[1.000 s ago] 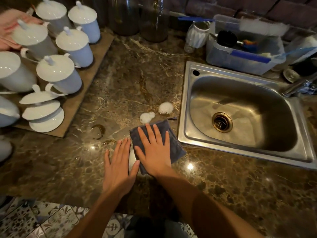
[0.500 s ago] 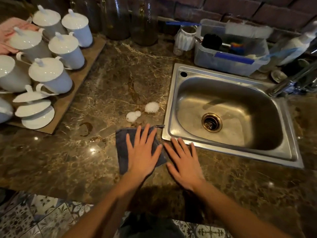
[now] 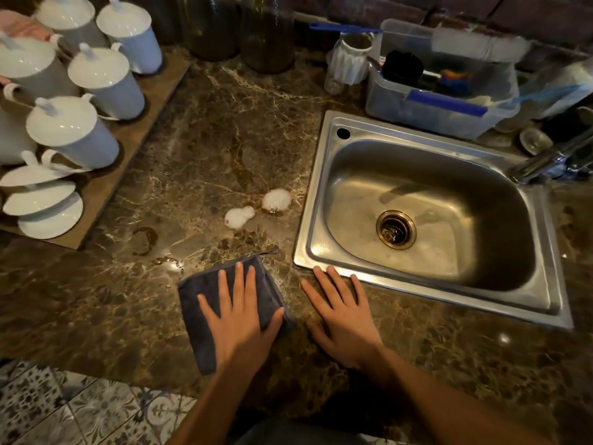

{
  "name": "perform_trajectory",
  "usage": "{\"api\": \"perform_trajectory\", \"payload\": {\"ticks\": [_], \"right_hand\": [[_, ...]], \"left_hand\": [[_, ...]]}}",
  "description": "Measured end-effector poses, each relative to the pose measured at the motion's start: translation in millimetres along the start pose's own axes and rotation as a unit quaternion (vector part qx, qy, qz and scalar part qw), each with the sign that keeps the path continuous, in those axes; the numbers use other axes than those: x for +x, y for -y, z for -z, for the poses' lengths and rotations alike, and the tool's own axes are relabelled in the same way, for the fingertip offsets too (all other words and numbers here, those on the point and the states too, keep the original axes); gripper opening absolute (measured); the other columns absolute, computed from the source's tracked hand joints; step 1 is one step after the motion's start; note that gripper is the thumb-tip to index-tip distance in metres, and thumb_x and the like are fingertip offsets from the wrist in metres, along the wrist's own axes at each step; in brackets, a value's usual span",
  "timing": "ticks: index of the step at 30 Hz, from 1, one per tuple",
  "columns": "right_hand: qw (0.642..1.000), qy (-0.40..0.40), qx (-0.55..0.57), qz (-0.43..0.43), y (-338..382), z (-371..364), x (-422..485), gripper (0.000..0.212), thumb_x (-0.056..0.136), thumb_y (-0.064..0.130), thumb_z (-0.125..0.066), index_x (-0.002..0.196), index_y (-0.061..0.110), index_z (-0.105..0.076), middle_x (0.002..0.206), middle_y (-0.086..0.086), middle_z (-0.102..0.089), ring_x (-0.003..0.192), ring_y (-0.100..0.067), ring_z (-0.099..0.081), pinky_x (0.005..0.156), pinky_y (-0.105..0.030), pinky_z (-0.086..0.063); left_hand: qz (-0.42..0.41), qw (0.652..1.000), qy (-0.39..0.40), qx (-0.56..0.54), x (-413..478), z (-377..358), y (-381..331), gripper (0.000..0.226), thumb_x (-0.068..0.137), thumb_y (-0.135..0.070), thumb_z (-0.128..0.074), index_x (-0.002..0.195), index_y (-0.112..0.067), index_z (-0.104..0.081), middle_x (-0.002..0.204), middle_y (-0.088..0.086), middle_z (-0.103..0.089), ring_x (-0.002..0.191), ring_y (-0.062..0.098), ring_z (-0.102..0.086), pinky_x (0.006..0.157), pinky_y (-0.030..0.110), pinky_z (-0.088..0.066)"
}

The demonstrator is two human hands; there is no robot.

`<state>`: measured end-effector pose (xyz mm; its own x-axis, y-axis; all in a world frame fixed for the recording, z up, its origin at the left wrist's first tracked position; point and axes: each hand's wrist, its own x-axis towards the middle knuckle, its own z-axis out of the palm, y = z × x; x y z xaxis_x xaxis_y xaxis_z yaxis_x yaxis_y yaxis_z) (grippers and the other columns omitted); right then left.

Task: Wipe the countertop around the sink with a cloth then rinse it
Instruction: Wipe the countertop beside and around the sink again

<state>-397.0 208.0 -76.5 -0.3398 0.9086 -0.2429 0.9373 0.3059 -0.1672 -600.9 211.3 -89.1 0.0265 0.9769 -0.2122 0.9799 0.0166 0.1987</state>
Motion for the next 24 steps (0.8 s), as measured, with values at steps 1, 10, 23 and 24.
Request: {"api": "perform_trajectory", "payload": {"ticks": [1,10,23,24], "right_hand": [[1.000,-0.004,0.006,-0.007,-1,3,4,0.067,0.092,0.057,-0.034,0.152,0.033,-0.013,0.160,-0.001,-0.015,0.147,-0.024,-0.009,0.114,-0.051,-0.004],[0.996,-0.023,0.032,-0.080,2,23,109,0.071,0.093,0.065,-0.018,0.151,0.035,0.011,0.159,-0.002,0.021,0.145,-0.023,0.021,0.115,-0.058,0.001],[0.998,-0.025,0.012,-0.058,0,20,109,0.072,0.093,0.066,-0.021,0.152,0.034,0.008,0.159,-0.008,0.019,0.145,-0.026,0.019,0.117,-0.054,-0.005],[0.998,-0.027,0.007,-0.054,0,21,108,0.073,0.093,0.065,-0.021,0.151,0.033,0.009,0.159,-0.009,0.018,0.145,-0.026,0.019,0.117,-0.054,-0.004]], "left_hand": [[-0.001,1.000,0.001,0.002,2,1,0,0.085,0.089,-0.069,-0.007,0.148,-0.012,-0.028,0.156,0.011,-0.026,0.143,0.035,-0.019,0.107,0.068,-0.012],[-0.011,1.000,-0.024,0.006,22,3,4,0.078,0.087,-0.062,-0.030,0.150,-0.018,-0.021,0.158,0.005,-0.022,0.146,0.025,-0.011,0.111,0.063,-0.005],[0.052,0.999,0.005,-0.008,-16,-2,10,0.080,0.084,-0.078,-0.014,0.151,-0.034,-0.016,0.161,0.003,-0.009,0.147,0.032,-0.001,0.106,0.070,-0.005],[0.056,0.998,0.008,-0.004,-21,-3,11,0.081,0.084,-0.078,-0.015,0.151,-0.034,-0.016,0.161,0.004,-0.009,0.147,0.032,-0.002,0.105,0.071,-0.007]]}}
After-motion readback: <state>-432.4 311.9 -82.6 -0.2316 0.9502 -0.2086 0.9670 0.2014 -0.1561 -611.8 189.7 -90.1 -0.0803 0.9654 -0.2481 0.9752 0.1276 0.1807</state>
